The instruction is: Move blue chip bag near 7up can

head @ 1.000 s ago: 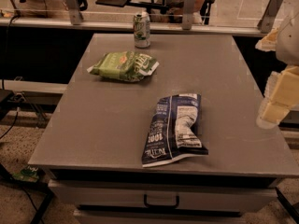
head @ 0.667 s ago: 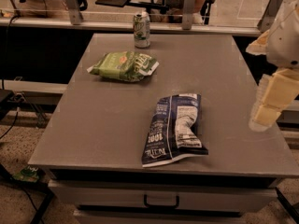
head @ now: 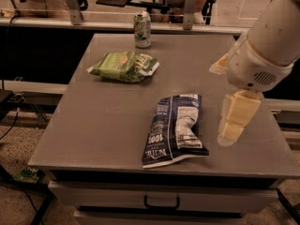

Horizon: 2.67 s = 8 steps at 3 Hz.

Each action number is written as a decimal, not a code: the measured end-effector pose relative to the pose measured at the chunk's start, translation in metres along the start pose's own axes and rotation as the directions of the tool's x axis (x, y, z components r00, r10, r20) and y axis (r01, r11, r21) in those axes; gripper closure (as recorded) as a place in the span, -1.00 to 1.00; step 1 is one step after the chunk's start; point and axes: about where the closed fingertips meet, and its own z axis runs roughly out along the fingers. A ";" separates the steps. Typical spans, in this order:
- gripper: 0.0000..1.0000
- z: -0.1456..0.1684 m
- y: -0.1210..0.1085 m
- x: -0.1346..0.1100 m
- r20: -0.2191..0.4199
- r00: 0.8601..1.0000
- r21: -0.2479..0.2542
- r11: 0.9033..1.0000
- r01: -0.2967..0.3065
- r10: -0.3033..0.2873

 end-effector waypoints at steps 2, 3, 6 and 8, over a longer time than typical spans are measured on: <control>-1.00 0.056 0.004 -0.039 0.045 0.993 -0.083 0.990 0.112 -0.108; -1.00 0.075 0.006 -0.051 0.047 0.989 -0.112 0.983 0.148 -0.143; 0.10 0.089 -0.009 -0.057 -0.008 0.985 -0.127 0.978 0.168 -0.171; 0.99 0.069 -0.029 -0.065 0.008 0.986 -0.110 0.980 0.167 -0.167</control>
Offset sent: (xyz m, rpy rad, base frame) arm 0.0097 0.0831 -0.0674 0.0334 0.0840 0.2195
